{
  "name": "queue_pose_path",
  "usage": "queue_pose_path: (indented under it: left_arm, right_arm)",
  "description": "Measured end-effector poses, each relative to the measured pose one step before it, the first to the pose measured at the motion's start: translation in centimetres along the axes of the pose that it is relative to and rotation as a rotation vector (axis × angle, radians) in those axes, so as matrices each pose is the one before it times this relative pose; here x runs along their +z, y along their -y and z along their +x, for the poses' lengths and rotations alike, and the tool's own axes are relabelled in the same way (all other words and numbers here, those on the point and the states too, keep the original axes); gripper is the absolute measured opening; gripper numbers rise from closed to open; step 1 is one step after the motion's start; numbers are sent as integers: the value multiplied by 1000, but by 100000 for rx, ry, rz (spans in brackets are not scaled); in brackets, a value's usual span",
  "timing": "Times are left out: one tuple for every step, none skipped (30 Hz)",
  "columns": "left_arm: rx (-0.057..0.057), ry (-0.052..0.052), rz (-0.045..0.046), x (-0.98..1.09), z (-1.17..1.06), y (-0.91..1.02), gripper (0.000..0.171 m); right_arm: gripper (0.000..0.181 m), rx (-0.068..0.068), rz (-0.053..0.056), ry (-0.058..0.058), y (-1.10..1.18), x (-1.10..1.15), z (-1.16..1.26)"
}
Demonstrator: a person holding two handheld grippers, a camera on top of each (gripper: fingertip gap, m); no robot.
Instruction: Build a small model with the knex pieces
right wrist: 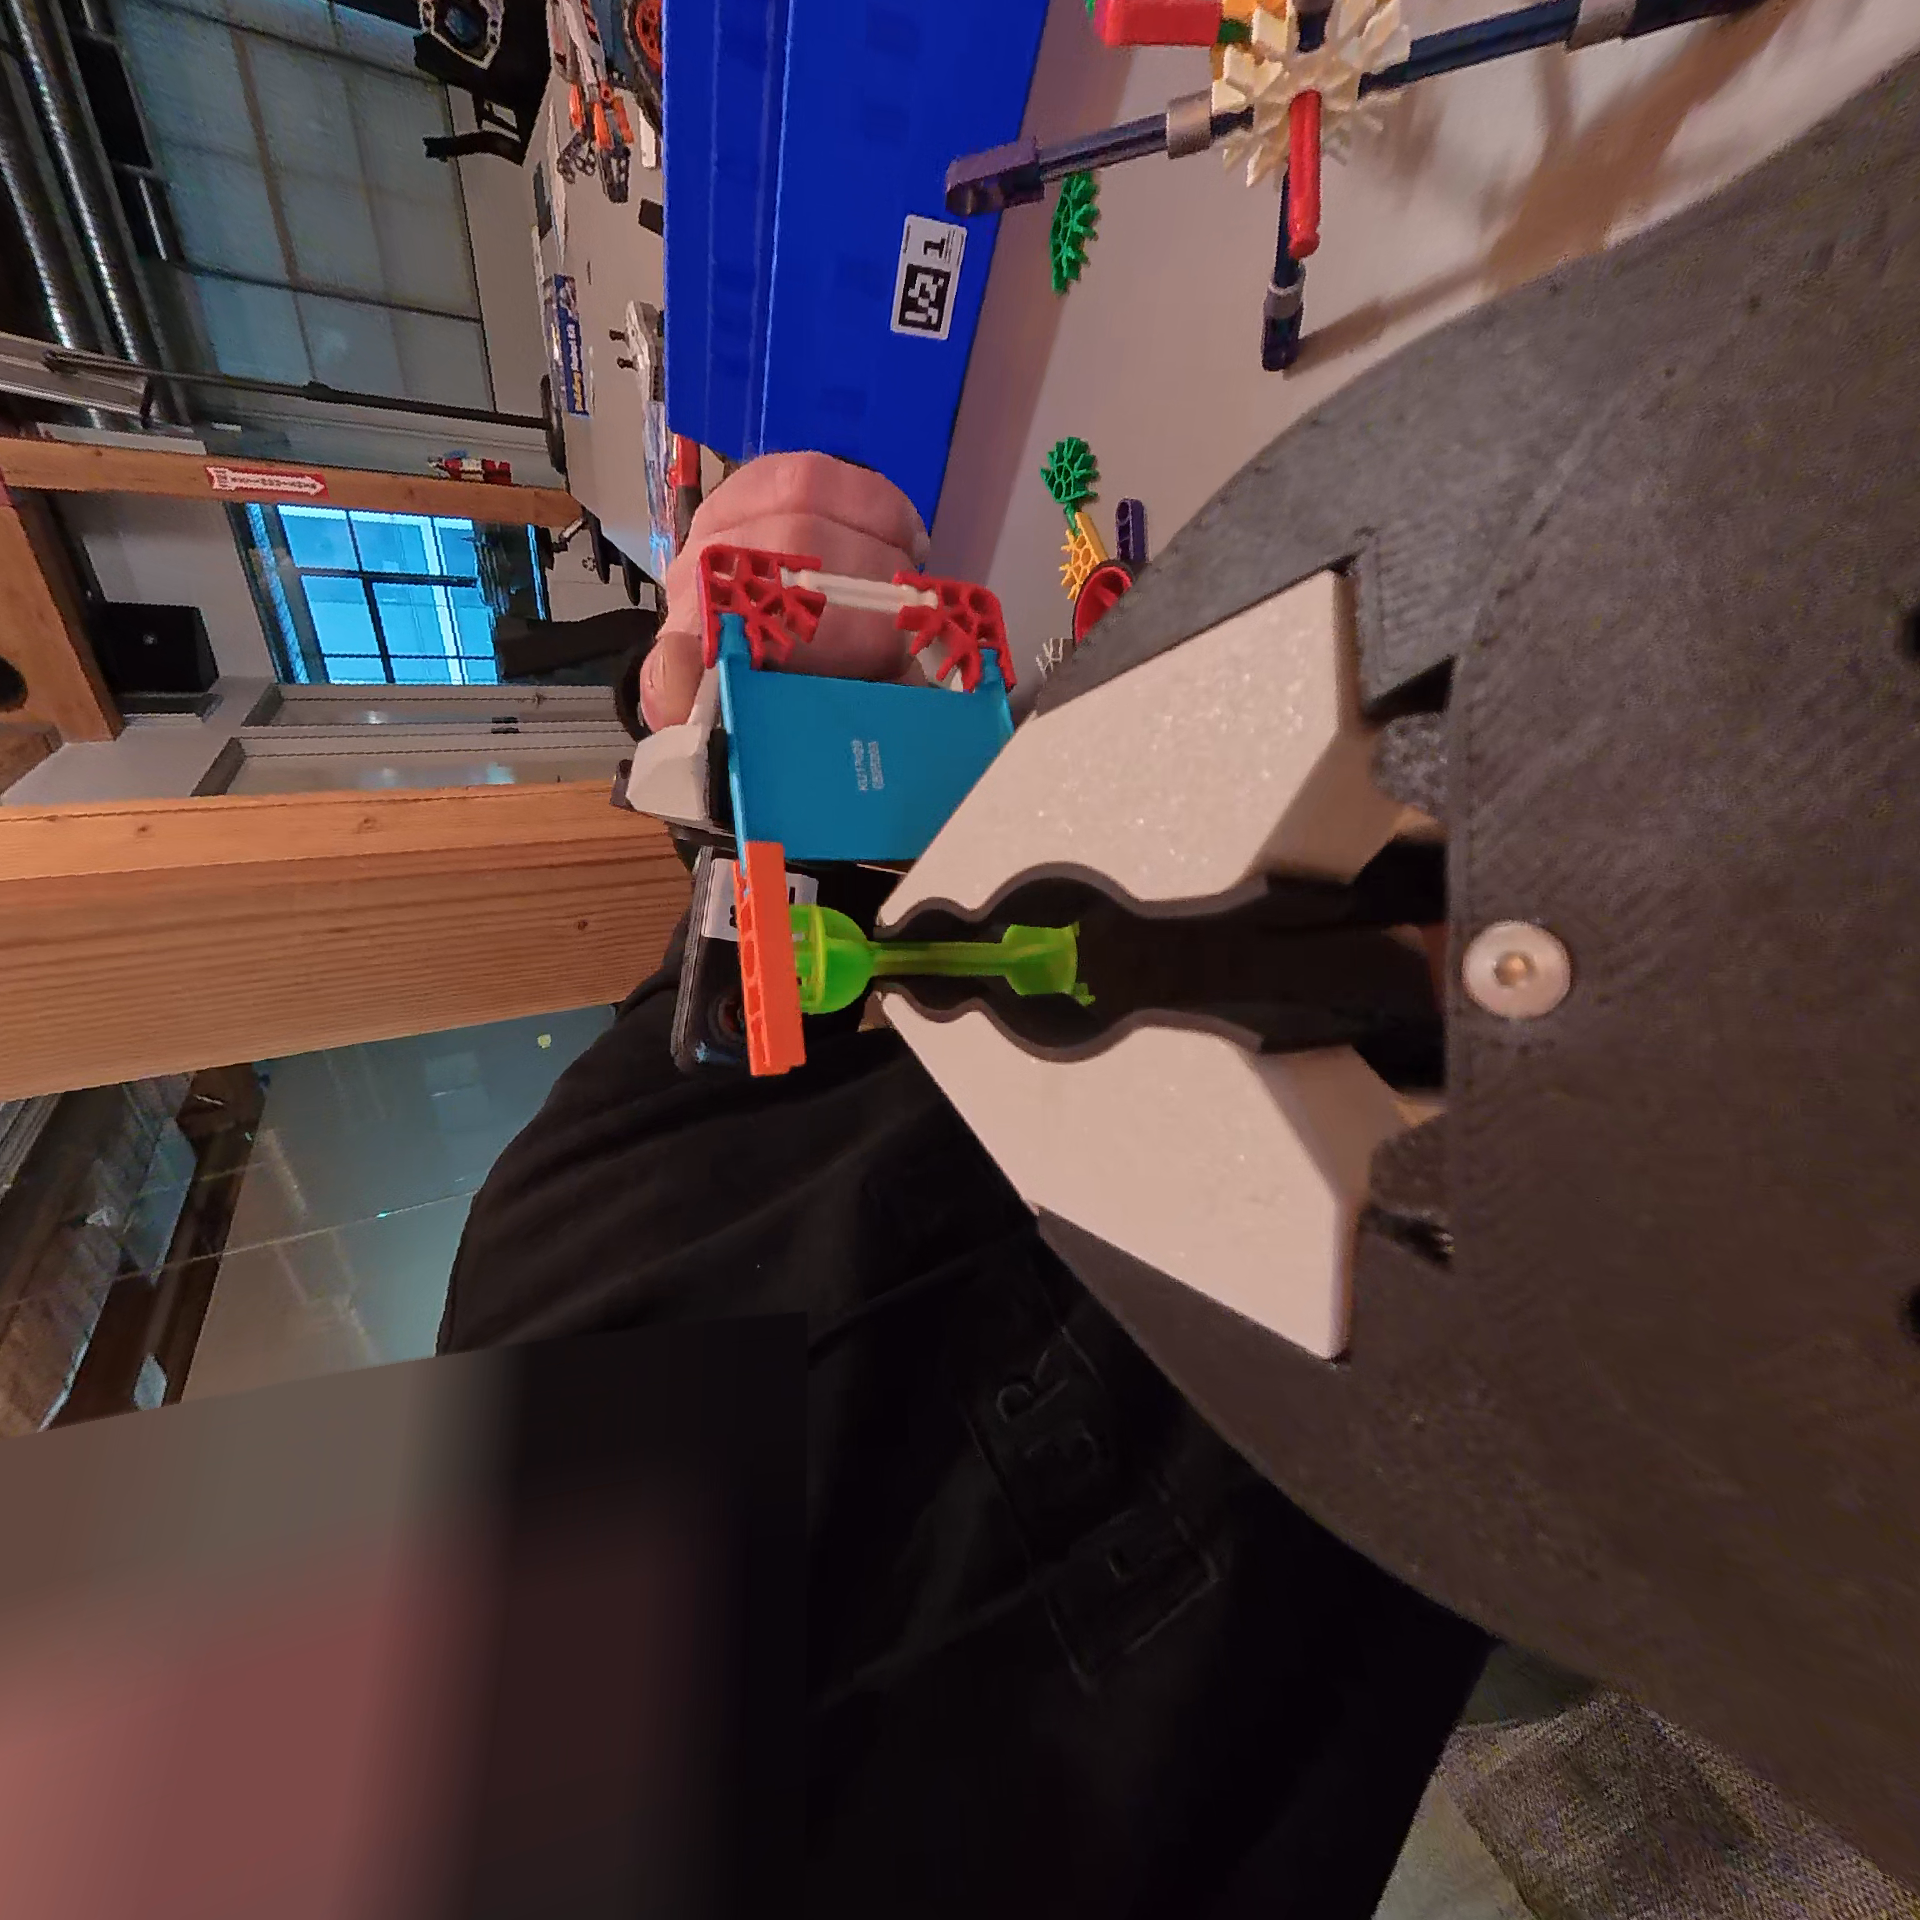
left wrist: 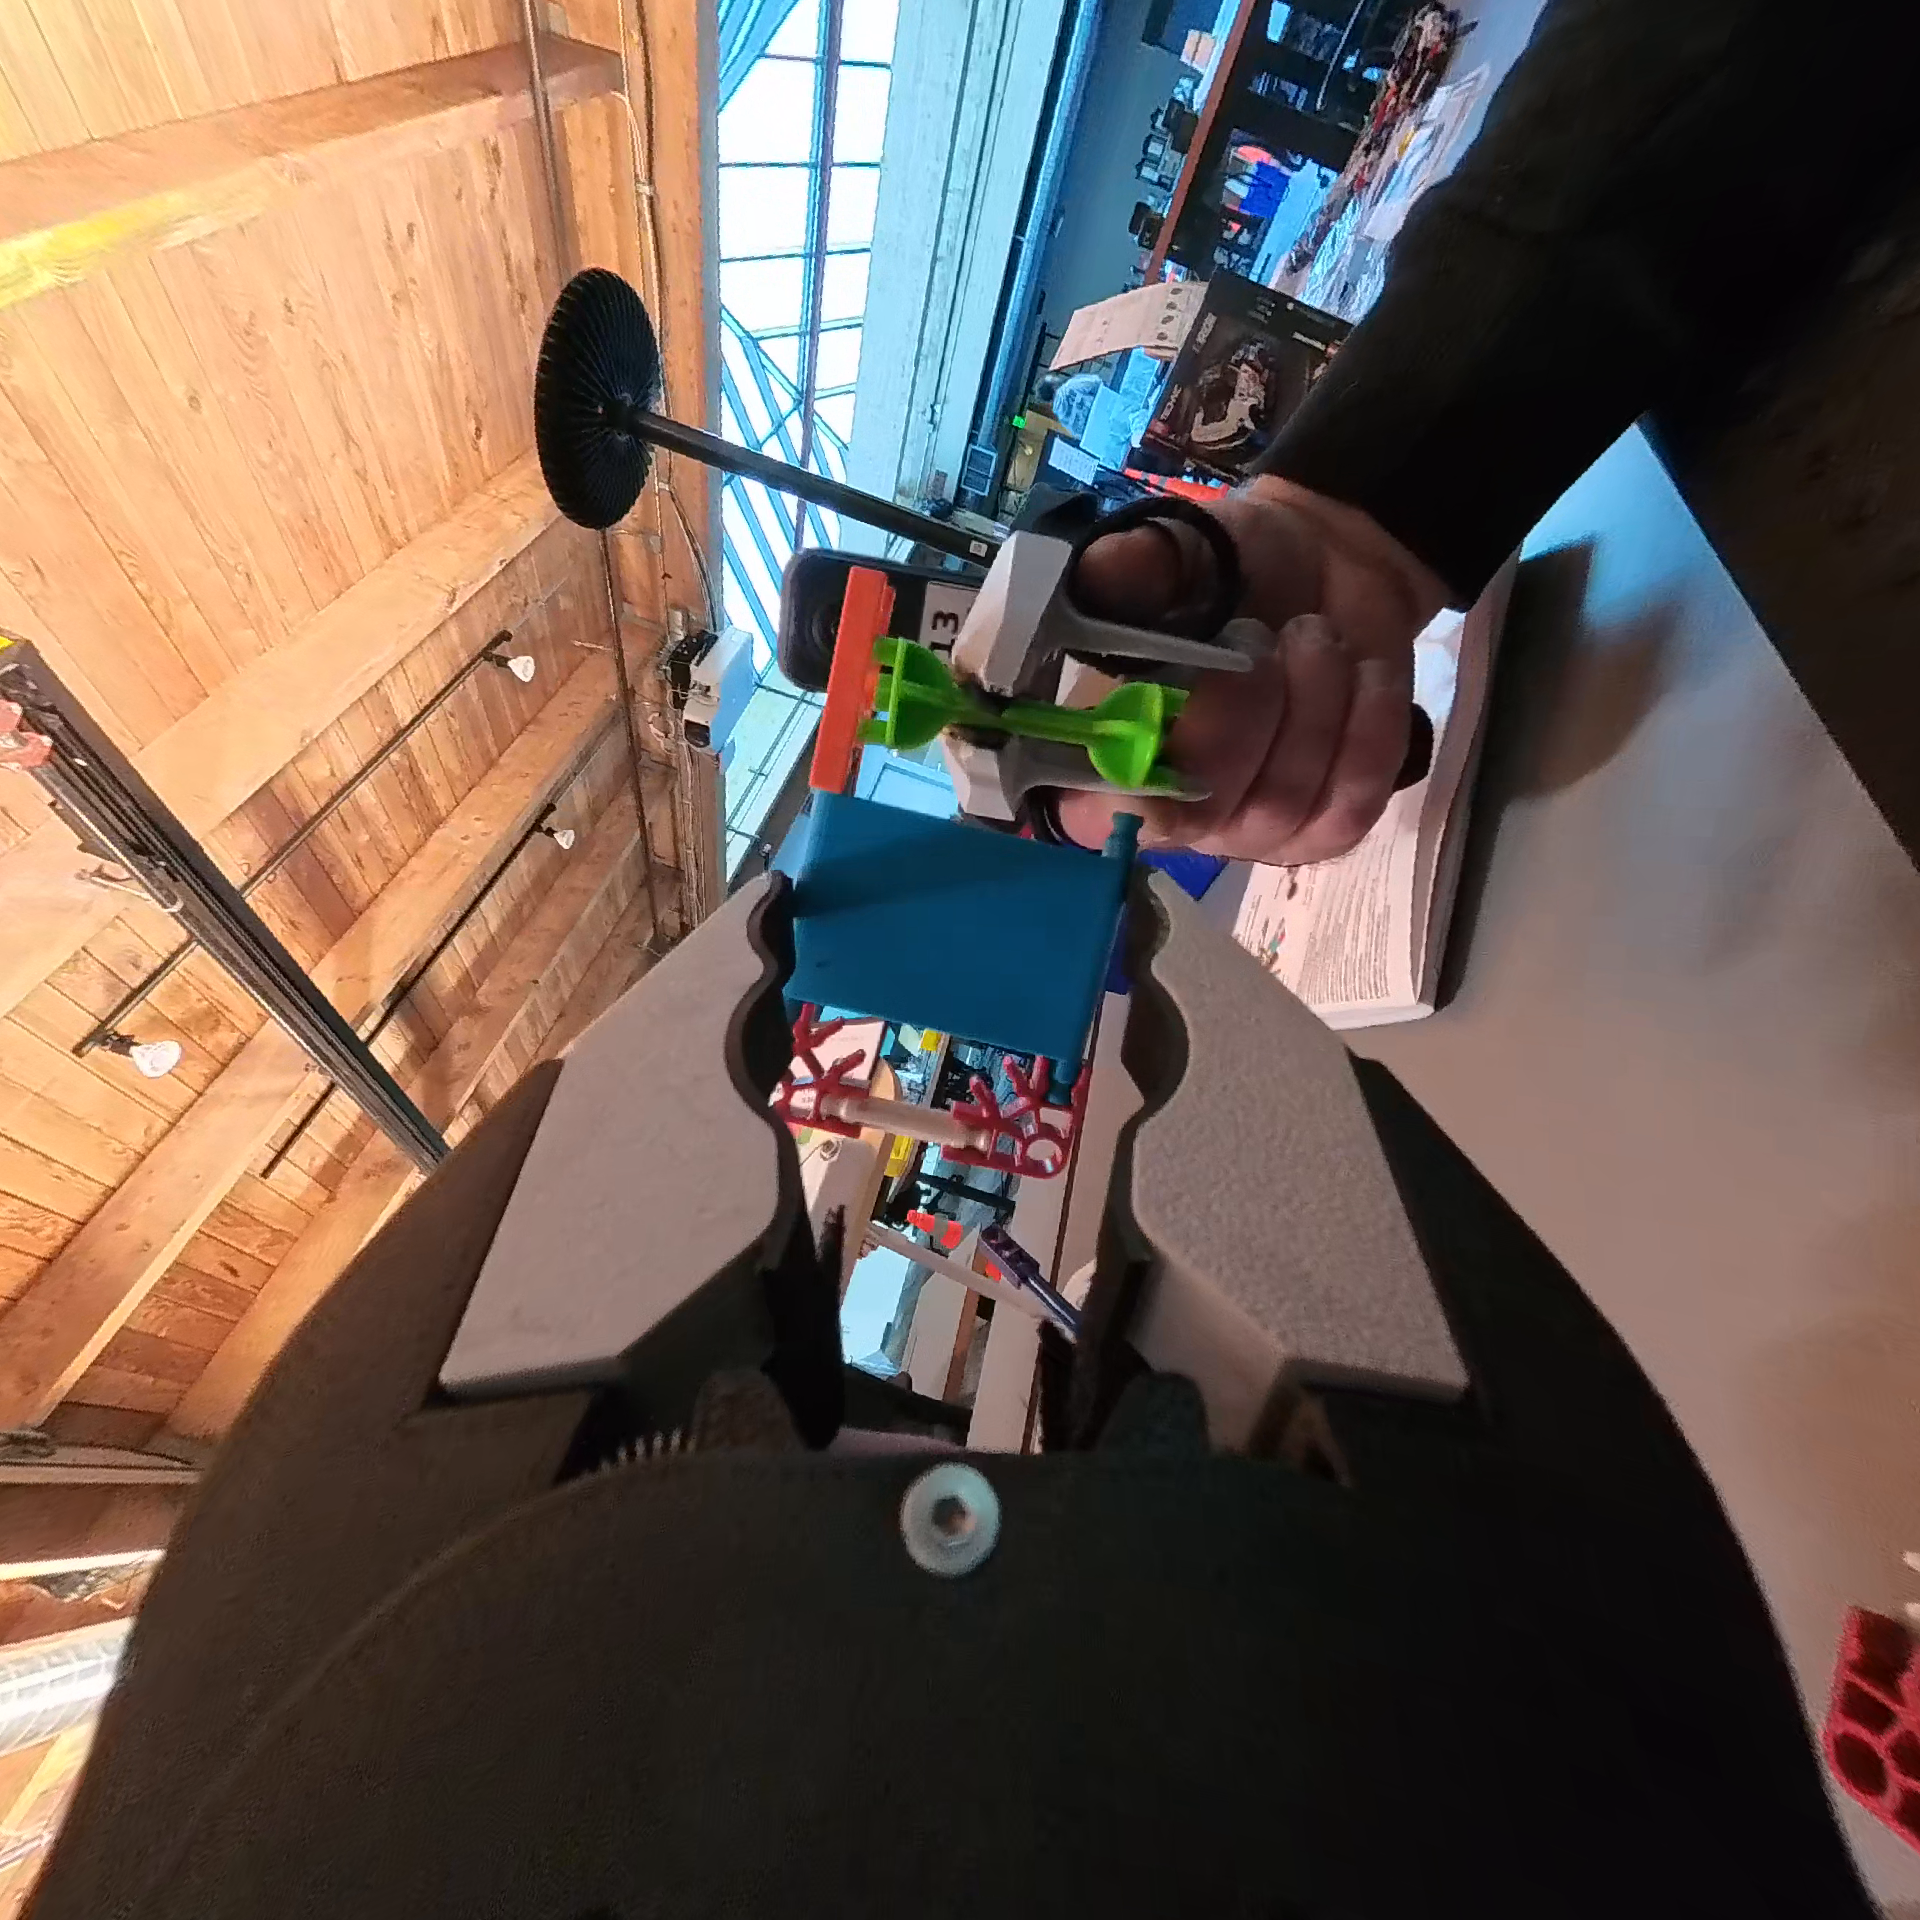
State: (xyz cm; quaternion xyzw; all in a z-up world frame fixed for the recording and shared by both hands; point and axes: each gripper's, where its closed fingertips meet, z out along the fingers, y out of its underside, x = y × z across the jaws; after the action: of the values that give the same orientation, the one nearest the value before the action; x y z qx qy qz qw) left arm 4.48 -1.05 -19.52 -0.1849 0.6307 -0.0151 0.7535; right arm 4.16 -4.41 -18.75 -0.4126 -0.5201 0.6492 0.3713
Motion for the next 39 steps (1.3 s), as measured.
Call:
queue_pose_path:
  left_arm:
    - [264,370,-11,2,-70,32,61]
    - [1652,387,-233,9,-22,-10,62]
    - [1784,131,-162,8,42,-9,61]
    - [291,77,54,-10,14,25,61]
    - [-466,136,121,-12,-15,39,61]
    - [849,331,65,1,18,43,61]
    - [1344,381,87,10,40,46,61]
    - [1220,579,-47,6,42,28,61]
    - [1007,367,-8,7,61,19,61]
    - [931,414,91,3,58,32,61]
    - [1905,1213,59,3,-15,46,61]
    - [1915,1381,130,-18,-43,66,61]
    - [-529,719,406,-12,-59,128,61]
    - [-310,880,106,4,-95,107,61]
    - [2438,835,75,21,-77,64,60]
    - [2509,414,338,10,5,64,60]
    - [877,-71,85,0,51,13,60]
    - [233,-642,267,-6,125,79,60]
    - [1343,-173,384,-40,112,138,60]
    - [1598,-69,164,-38,102,103,60]
    - [951,-275,99,-43,102,89,60]
    - [777,-353,-10,-34,94,39,60]
    - [1040,-304,-122,-30,61,27,60]
    - [1369,-216,-514,-14,64,-26,59]
    - [1038,-946,-220,-26,142,18,59]
    - [614,-813,-260,-22,133,5,59]
    - [-710,-1275,-693,19,200,-98,60]
    - [-746,-1400,-1190,13,223,-200,59]
    - [1140,-219,-253,-57,103,-100,58]
    - [286,-1693,-598,-32,233,-205,58]
    - [-704,-1497,-101,-42,181,-75,58]
    - [-399,-766,260,-51,97,37,57]
    - [-3,-471,-382,-2,99,-46,57]
    - [-985,-1161,-410,23,206,-81,57]
    - [-1818,-459,-819,-3,51,-206,54]
    - [-2268,569,-743,-20,-157,-216,52]
    - [-1235,-1236,-1019,35,143,-201,58]
    - [-1160,-1134,-1630,70,159,-282,63]
    - [-2074,-455,3,-3,39,-55,62]
  right_arm:
    - [3,208,606,143,90,-55,-9]
    - [3,57,40,124,-2,-2,-11]
    - [3,-37,-459,229,-85,36,-41]
    - [3,81,-193,286,-44,48,-39]
    - [3,26,190,246,25,32,-28]
    - [3,-51,-14,200,-8,43,-27]
    - [3,-79,-242,183,-42,40,-27]
    - [3,-344,-198,6,-23,43,-31]
    - [3,-388,-283,-42,-47,58,-21]
    - [3,-107,-283,139,-44,68,-40]
    - [3,-160,-223,210,-45,62,-49]
    - [3,-277,-202,239,-23,37,-81]
    - [3,-307,200,264,71,-7,-88]
    - [3,-605,372,21,135,-46,-84]
    - [3,-716,-204,-125,34,-4,-71]
    - [3,-555,-779,-111,-83,42,-62]
    - [3,-890,-1025,-372,-95,74,-39]
    - [3,-1166,-1463,-356,-154,97,-74]
    - [3,-1052,-1660,-99,-186,80,-117]
    - [3,-1027,-1532,-194,-170,53,-98]
    - [3,-1001,-1350,-454,-135,-10,-41]
    - [3,-781,-1071,-608,-79,-66,-13]
    - [3,-625,-926,-721,-54,-123,19]
    - [3,-699,-877,-938,-47,-125,65]
    - [3,-406,-1074,-752,-113,-116,41]
    - [3,-84,-1201,-531,-159,-77,29]
    - [3,-84,-1136,-734,-179,-48,79]
    - [3,-51,-796,-730,-140,-24,108]
    - [3,50,-328,-473,-66,-35,69]
    - [3,-22,-650,-545,-89,-21,97]
    - [3,-82,-948,-437,-129,-17,74]
    - [3,87,-667,-66,-90,-9,16]
    - [3,33,-416,-117,-67,-10,21]
    - [3,-1,-109,-166,-26,-13,11]
    - [3,290,665,-296,78,-42,65]
    - [3,444,1209,-773,142,-86,179]
    - [3,425,814,-831,71,-109,213]
    - [3,436,480,-563,17,-99,176]
    - [3,409,235,-469,-23,-30,161]
